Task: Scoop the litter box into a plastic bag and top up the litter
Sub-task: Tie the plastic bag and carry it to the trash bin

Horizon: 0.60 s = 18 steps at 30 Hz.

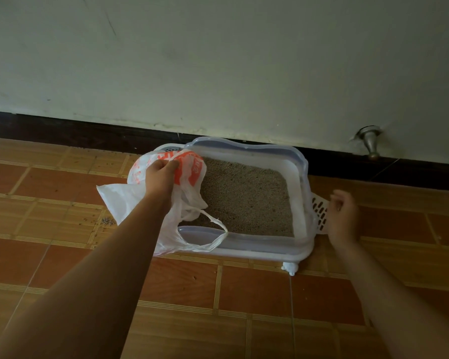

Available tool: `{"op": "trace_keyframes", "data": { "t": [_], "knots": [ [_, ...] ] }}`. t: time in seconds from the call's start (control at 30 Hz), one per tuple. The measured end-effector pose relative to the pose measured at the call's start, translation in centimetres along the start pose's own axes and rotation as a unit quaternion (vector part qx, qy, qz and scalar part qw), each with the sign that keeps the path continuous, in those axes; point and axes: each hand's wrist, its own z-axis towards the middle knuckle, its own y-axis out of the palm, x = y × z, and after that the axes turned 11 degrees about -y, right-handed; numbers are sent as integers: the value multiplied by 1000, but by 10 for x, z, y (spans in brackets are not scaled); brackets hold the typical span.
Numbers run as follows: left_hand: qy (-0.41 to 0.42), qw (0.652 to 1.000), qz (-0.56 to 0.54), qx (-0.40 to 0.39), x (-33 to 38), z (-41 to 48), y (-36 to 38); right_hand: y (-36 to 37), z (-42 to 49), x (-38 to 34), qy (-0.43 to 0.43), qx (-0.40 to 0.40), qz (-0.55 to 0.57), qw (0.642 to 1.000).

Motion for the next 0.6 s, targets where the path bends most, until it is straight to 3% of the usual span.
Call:
{"op": "trace_keyframes", "data": {
  "t": [0.13,0.3,0.47,0.6],
  "knots": [
    [9,1000,-2,-1,5,-3,-8,-3,8,-39,-103,1,25,994],
    [25,1000,-17,4,11,-4,-31,18,4,-92,-203,-71,41,976],
    [7,997,-77,30,11,-1,-66,59,-18,-131,-236,-198,18,951],
    [-1,992,-116,54,11,-2,-100,96,-36,-149,-207,-328,16,921]
  ]
}}
